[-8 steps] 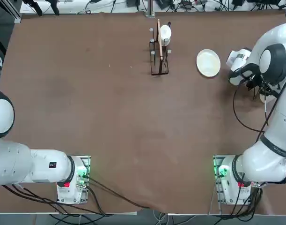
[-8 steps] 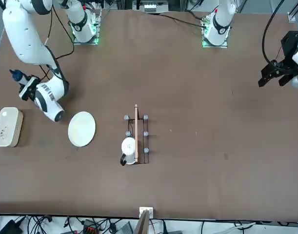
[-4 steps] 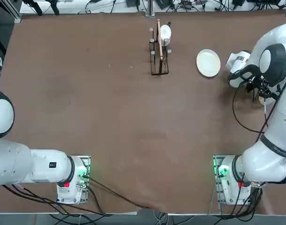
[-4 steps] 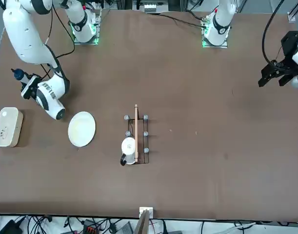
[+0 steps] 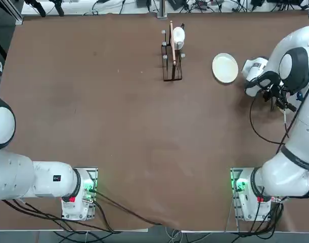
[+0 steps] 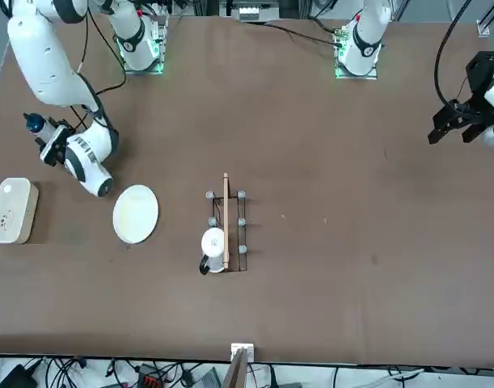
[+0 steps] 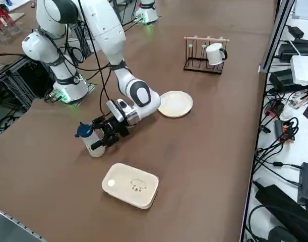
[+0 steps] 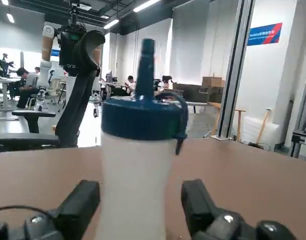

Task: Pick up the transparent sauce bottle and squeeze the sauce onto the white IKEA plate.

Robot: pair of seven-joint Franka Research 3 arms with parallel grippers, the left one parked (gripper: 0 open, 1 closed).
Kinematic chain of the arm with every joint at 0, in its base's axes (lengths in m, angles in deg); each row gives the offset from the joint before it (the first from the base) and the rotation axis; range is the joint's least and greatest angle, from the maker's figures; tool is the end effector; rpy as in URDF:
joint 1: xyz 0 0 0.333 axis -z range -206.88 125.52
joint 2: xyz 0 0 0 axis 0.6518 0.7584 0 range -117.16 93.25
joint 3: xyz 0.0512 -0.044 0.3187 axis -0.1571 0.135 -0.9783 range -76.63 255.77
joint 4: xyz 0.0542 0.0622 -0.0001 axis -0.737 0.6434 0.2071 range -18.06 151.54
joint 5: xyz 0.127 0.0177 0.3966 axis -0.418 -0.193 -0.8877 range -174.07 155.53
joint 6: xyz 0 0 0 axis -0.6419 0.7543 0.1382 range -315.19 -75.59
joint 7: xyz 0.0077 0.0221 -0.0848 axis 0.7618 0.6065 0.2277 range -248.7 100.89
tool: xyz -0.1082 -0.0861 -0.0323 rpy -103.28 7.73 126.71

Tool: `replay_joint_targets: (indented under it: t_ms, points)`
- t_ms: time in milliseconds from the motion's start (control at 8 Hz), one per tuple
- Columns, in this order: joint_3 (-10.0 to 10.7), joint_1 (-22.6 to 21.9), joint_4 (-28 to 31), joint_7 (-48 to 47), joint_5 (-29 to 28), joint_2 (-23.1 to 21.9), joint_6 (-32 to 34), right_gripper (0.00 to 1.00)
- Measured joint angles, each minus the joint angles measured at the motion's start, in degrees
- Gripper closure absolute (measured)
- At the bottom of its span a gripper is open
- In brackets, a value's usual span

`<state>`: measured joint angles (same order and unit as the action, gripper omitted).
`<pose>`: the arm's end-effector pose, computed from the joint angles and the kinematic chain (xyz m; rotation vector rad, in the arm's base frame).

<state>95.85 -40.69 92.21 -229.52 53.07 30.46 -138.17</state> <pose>0.4549 -0.1856 0.0753 0.8766 -1.4384 0.7272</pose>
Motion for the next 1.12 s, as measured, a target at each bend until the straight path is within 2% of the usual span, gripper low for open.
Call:
replay_joint_targets:
  t_ms: [375,500,875,1000,1125]
  points:
    - [-2.2,-0.5,-0.8,0.3,-0.6,-0.8,0.4,0.00]
    - [-3.4,-0.6,-2.7,1.0,-2.3,-1.5,1.4,0.00]
    - [-8.5,-1.6,-17.0,11.7,-11.7,-3.2,5.3,0.00]
    - [-9.9,-2.2,-21.9,17.8,-15.5,-3.4,5.8,0.00]
    - [-10.4,-3.1,-25.5,24.4,-18.8,-3.3,5.8,0.00]
